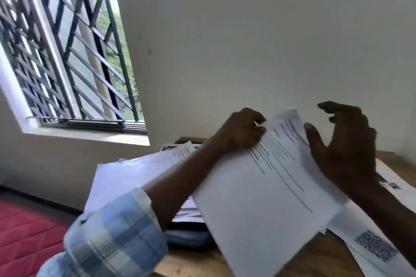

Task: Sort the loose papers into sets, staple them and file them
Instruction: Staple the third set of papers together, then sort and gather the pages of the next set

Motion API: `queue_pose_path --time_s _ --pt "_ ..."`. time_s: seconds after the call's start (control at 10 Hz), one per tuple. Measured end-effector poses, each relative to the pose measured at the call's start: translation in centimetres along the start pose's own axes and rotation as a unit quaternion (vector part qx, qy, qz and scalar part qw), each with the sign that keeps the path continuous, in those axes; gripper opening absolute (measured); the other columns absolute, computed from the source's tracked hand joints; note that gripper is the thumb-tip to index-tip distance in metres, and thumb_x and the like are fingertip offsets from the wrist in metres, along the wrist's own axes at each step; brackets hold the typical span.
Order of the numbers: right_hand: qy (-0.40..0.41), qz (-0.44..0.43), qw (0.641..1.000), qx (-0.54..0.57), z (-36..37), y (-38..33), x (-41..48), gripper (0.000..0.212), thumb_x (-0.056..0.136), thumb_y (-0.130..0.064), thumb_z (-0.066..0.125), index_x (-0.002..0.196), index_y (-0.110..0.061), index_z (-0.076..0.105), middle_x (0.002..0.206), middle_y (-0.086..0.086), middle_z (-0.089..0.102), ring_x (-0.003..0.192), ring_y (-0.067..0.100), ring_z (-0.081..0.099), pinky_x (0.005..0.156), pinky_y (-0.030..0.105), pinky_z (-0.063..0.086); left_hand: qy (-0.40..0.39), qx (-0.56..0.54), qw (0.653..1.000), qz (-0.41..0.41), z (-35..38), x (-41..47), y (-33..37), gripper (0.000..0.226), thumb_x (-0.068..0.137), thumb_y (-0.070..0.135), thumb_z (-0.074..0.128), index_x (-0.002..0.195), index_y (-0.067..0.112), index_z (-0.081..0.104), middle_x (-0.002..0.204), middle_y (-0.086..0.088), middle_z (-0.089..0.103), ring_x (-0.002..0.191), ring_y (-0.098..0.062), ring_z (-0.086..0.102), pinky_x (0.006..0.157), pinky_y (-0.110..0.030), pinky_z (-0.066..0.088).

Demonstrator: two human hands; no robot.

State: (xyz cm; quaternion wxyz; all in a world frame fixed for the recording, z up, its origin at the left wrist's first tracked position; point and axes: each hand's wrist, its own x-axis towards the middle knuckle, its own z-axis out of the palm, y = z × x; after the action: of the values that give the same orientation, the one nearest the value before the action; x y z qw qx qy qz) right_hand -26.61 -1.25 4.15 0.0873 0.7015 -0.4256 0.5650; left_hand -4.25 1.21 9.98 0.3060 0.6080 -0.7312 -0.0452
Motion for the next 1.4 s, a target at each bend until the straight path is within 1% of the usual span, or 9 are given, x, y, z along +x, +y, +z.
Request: queue_pose_path --time_s 0.2,0.4,0.6,0.8,0.9,1.1,1.2,1.3,1.4 --pt "-0.166 0.036 0.966 0.196 5.9 -6.1 -1.9 0.035 0.092 -0.020 0.072 0.125 -0.019 0.059 0.114 0.000 0.062 0.100 0.019 0.062 0.086 0.036 0.049 0.086 -0.049 0.984 -0.148 -8.2 -5.6 -11.1 0.005 0.095 0.020 0.071 0.100 0.019 0.074 0.084 0.000 0.068 0.078 -0.015 0.060 0.072 -0.024 0.045" --pt "-0.474 0.070 0.857 0.187 10.9 -7.8 -3.4 0.051 0.088 -0.016 0.072 0.134 -0.027 0.055 0.139 -0.002 0.053 0.129 0.016 0.049 0.100 0.031 0.042 0.014 -0.134 0.950 -0.282 -10.0 -13.6 -19.5 0.012 0.088 0.014 0.073 0.096 0.008 0.080 0.094 -0.020 0.076 0.077 -0.022 0.064 0.077 -0.035 0.051" --pt "-0.573 0.014 0.817 0.055 13.1 -7.8 -3.3 0.084 0.073 -0.046 0.070 0.151 -0.028 0.043 0.156 -0.003 0.042 0.143 0.020 0.040 0.115 0.045 0.037 0.047 -0.132 0.929 -0.341 -7.2 -14.5 -24.8 0.023 0.096 0.017 0.071 0.117 0.008 0.076 0.109 -0.016 0.076 0.101 -0.034 0.072 0.078 -0.029 0.054" --pt "-0.590 0.014 0.804 -0.074 13.4 -5.3 -1.9 0.070 0.079 -0.048 0.068 0.144 -0.034 0.046 0.148 -0.007 0.049 0.135 0.020 0.048 0.111 0.044 0.042 0.029 -0.089 0.942 -0.322 -6.1 -14.3 -24.5 0.025 0.095 0.027 0.072 0.117 0.015 0.077 0.108 -0.009 0.077 0.107 -0.031 0.070 0.097 -0.040 0.053" --pt "-0.572 0.032 0.804 -0.161 13.0 -4.5 -1.2 0.048 0.091 -0.036 0.060 0.138 -0.029 0.054 0.145 -0.002 0.054 0.132 0.022 0.052 0.105 0.041 0.045 0.025 -0.075 0.949 -0.304 -5.7 -14.4 -23.7 0.023 0.099 0.023 0.067 0.117 0.011 0.075 0.107 -0.013 0.076 0.102 -0.031 0.069 0.086 -0.033 0.051" --pt "-0.450 0.163 0.877 0.035 13.8 -6.5 -2.0 0.031 0.098 -0.048 0.058 0.090 -0.021 0.070 0.091 -0.001 0.068 0.096 0.023 0.063 0.074 0.032 0.048 0.013 -0.049 0.957 -0.285 -5.7 -14.5 -22.1 0.023 0.102 0.023 0.064 0.118 0.011 0.075 0.104 -0.010 0.074 0.096 -0.026 0.064 0.073 -0.013 0.041" --pt "-0.507 0.258 0.814 0.120 15.1 -8.3 -1.9 0.054 0.078 -0.081 0.061 0.096 -0.030 0.066 0.099 -0.006 0.067 0.101 0.016 0.061 0.087 0.030 0.050 0.009 -0.025 0.960 -0.277 -5.7 -14.6 -21.5 0.022 0.103 0.023 0.061 0.115 0.012 0.075 0.099 -0.006 0.072 0.093 -0.021 0.061 0.071 -0.009 0.037" --pt "-0.513 0.200 0.835 0.009 16.2 -8.9 -2.3 0.091 0.056 -0.087 0.071 0.122 -0.025 0.061 0.121 -0.003 0.069 0.110 0.020 0.065 0.097 0.038 0.051 0.005 0.013 0.961 -0.277 -5.8 -14.4 -21.0 0.016 0.101 0.027 0.060 0.105 0.026 0.076 0.092 0.002 0.074 0.088 -0.013 0.062 0.068 -0.010 0.035" --pt "-0.484 0.186 0.854 -0.043 16.3 -9.7 -2.9 0.082 0.068 -0.068 0.081 0.127 -0.019 0.054 0.120 -0.001 0.065 0.113 0.025 0.064 0.091 0.036 0.051 -0.002 0.074 0.957 -0.281 -5.5 -14.4 -20.9 0.015 0.100 0.033 0.056 0.099 0.037 0.070 0.090 0.010 0.069 0.087 -0.006 0.056 0.070 -0.021 0.040"
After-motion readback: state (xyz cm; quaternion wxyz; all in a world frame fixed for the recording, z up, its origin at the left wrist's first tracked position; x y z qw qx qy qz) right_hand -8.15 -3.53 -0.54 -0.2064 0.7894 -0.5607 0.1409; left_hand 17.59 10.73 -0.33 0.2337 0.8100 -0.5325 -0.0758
